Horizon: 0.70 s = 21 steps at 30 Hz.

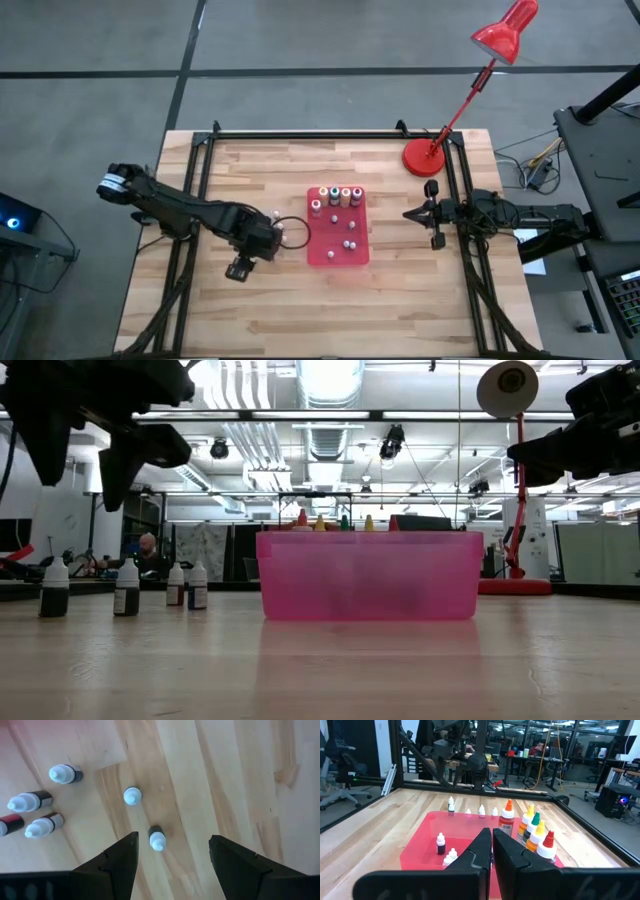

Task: Pick & Place food coloring
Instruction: Put the small food coloring bottle into the red bin

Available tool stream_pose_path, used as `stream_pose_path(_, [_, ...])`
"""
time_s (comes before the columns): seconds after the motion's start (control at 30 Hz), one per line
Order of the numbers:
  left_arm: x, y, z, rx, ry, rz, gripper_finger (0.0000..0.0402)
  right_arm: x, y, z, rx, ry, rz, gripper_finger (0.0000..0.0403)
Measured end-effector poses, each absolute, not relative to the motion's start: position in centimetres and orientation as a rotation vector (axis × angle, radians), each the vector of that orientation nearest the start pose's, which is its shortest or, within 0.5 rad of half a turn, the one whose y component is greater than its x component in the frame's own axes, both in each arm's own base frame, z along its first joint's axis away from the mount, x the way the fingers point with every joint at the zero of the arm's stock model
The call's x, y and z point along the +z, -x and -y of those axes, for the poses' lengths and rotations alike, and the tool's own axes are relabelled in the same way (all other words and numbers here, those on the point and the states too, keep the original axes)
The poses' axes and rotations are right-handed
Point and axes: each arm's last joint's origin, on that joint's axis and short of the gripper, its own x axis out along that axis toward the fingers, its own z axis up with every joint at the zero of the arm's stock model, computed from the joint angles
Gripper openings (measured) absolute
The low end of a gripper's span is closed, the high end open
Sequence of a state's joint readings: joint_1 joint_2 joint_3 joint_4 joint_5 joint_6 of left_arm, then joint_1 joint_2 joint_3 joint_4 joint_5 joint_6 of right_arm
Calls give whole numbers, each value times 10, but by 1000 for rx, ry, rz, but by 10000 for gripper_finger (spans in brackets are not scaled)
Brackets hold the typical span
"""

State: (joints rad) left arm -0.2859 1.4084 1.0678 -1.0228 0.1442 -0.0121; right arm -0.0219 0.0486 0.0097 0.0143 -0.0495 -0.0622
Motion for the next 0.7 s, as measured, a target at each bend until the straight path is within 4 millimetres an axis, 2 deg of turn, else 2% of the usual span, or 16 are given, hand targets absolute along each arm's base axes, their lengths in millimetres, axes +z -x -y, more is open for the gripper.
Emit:
stream_pose_path(0.43, [226, -208, 65, -352, -100, -1404, 213, 164, -100, 1, 29, 61, -24, 9])
stream_pose_path(0.7, [207, -206, 65, -359, -104, -1363, 213, 164, -100, 1, 29, 60, -24, 9])
